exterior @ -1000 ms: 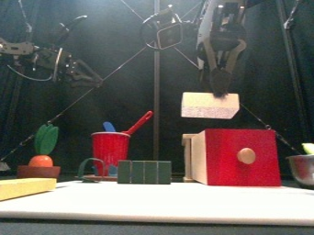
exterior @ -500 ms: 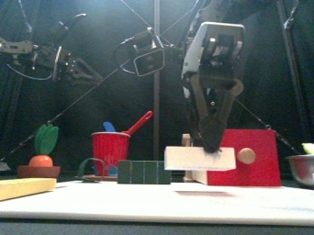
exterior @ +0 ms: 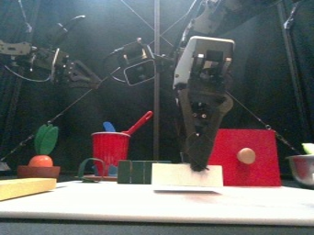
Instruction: Grab rice and place onto cutting board
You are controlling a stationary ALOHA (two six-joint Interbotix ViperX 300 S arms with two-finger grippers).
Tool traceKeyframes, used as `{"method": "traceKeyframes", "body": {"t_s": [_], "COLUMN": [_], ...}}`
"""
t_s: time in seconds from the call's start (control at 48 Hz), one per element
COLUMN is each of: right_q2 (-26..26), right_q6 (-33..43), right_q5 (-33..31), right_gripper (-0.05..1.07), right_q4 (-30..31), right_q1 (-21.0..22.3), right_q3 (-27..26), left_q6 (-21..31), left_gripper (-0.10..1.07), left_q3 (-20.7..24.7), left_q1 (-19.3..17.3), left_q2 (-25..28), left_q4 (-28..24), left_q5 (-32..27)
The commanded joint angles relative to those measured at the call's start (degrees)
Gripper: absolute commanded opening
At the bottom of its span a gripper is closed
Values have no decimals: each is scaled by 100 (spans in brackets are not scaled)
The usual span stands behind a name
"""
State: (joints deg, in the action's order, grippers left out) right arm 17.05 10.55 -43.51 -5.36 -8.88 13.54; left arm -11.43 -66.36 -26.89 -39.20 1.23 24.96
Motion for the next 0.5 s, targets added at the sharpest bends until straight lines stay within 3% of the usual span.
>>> {"method": "traceKeyframes", "body": {"t_s": [0.0, 0.25, 0.479], "right_q2": [-158, -431, -1415], "right_q6": [9, 35, 220], "right_q5": [26, -9, 431], "right_gripper": [87, 87, 86], "right_q4": [44, 167, 624], "right_q1": [-9, -9, 26], "right_q3": [-149, -211, 141], "left_q6": [0, 18, 0], "left_gripper": [80, 80, 80], "left_q3": [70, 62, 88], "left_q1": [9, 9, 176], "left_q2": [0, 0, 0], "left_q4": [18, 18, 18], "left_q5": [53, 53, 53]}}
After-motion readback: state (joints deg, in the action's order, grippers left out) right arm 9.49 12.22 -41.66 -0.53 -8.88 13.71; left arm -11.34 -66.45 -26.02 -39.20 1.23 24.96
